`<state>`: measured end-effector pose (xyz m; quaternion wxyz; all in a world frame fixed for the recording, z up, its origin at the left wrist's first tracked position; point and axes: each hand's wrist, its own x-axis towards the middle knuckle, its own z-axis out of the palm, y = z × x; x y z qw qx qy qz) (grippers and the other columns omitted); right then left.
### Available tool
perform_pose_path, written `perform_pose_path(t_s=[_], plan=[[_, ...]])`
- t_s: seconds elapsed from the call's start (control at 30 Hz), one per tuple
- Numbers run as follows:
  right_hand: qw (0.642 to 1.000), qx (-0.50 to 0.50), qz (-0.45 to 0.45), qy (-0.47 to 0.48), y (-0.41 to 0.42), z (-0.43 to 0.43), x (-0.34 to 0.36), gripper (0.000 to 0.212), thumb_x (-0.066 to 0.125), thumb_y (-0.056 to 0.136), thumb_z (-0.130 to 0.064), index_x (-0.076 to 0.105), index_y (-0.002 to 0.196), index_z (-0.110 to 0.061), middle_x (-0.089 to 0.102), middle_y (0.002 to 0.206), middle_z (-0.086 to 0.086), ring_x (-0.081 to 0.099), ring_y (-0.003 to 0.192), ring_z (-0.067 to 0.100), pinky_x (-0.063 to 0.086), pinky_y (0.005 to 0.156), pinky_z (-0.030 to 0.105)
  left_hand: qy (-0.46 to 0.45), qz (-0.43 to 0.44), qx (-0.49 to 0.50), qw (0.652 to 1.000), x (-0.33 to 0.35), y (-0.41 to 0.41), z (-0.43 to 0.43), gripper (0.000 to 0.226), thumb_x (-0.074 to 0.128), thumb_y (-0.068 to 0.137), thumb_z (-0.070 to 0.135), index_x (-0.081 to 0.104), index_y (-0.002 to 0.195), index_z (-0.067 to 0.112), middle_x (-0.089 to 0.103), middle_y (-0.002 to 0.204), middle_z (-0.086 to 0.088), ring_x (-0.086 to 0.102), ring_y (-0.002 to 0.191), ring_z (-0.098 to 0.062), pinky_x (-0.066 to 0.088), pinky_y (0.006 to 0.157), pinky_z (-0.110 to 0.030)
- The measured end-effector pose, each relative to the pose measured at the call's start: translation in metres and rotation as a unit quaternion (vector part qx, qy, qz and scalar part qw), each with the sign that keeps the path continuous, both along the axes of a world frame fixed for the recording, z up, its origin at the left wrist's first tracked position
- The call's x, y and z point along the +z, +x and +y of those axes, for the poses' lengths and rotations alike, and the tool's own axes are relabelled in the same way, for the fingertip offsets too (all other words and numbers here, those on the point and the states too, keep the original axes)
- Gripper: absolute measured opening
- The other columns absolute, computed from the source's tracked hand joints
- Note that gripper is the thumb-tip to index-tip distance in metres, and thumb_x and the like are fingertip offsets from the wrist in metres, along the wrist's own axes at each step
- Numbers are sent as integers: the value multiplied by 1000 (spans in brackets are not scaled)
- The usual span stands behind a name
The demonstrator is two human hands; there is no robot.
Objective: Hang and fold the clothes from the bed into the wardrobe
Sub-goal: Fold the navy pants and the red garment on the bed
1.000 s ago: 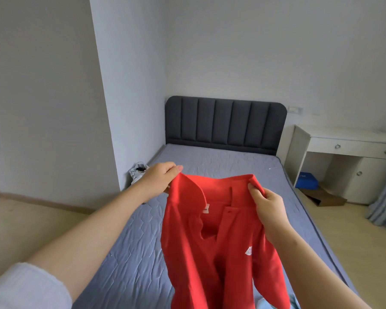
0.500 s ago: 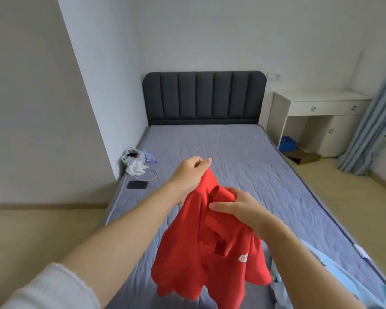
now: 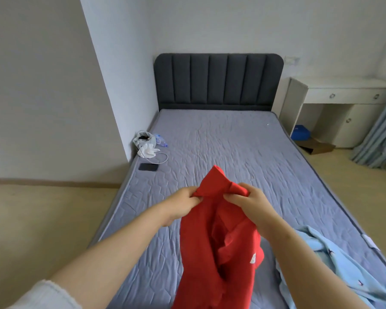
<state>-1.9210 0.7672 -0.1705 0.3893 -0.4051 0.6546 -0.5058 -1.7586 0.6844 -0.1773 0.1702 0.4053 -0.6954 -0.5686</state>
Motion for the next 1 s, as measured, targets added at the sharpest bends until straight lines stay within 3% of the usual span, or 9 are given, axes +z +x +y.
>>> perform_pose_path(t_s=[0.13, 0.23, 0.33, 0.47, 0.53, 0.6, 0.7, 0.83, 1.0], plan=[[996, 49, -43, 58, -12, 13, -13, 10, 71, 77, -8, 67, 84, -13, 69, 79, 10, 65, 72, 23, 54, 77, 41, -55, -10, 29, 998, -14, -1, 8, 14, 46, 96, 14, 60, 100, 19, 64, 95, 4, 60, 83, -7, 44, 68, -7], [980, 106, -123, 112, -30, 18, -15, 17, 69, 76, -5, 70, 92, -9, 72, 90, 17, 68, 80, 31, 57, 79, 42, 11, 22, 2, 1000, -21, -2, 10, 15, 50, 95, 17, 63, 95, 24, 68, 93, 9, 64, 83, -1, 48, 72, -9], [978, 119, -113, 128, -44, 10, -16, 15, 70, 75, -4, 70, 89, -10, 72, 88, 18, 68, 77, 30, 57, 77, 42, 19, 14, -12, 1000, -19, -7, 0, 15, 51, 95, 18, 65, 96, 25, 69, 94, 9, 65, 85, -2, 50, 75, -10], [998, -18, 23, 61, -58, -43, -19, 7, 72, 77, -11, 67, 82, -11, 67, 77, 13, 63, 71, 24, 54, 73, 41, -145, -73, 62, 985, -10, -39, -47, 17, 52, 94, 20, 63, 97, 9, 64, 87, -7, 58, 79, -18, 43, 70, -26], [987, -134, 89, 10, -70, -87, -22, 20, 69, 81, -17, 64, 99, -10, 66, 91, 13, 62, 87, 26, 49, 81, 39, -196, -80, 158, 964, -7, -57, -88, 21, 50, 94, 17, 58, 109, 4, 63, 102, -14, 58, 94, -24, 44, 79, -30], [981, -185, 52, -13, -83, -127, -25, 56, 62, 87, -18, 39, 137, -10, 52, 131, 14, 50, 122, 27, 38, 104, 40, -122, -38, 198, 972, -10, -70, -129, 50, 49, 95, 16, 31, 141, 10, 41, 143, -11, 43, 128, -25, 36, 105, -36], [977, -198, 74, -18, -97, -165, -44, 73, 52, 92, -18, 7, 150, -11, 17, 156, 9, 22, 142, 23, 17, 116, 35, -68, -106, 147, 981, -38, -84, -169, 84, 54, 93, 18, -8, 148, 13, -1, 157, -6, 7, 145, -20, 12, 116, -35], [980, -156, 117, 50, -96, -175, -97, 68, 48, 93, -12, 10, 149, -12, 11, 157, 6, 13, 145, 18, 13, 116, 37, -37, -149, 72, 986, -88, -88, -184, 74, 51, 94, 14, 1, 149, 11, 2, 157, -9, 9, 144, -18, 12, 114, -29], [970, -125, 124, 170, -86, -161, -158, 64, 49, 93, -16, 17, 148, -10, 18, 156, 8, 23, 142, 23, 20, 114, 40, 4, -202, 39, 979, -155, -69, -184, 58, 49, 93, 9, 24, 145, 8, 31, 150, -9, 39, 132, -20, 32, 101, -22]])
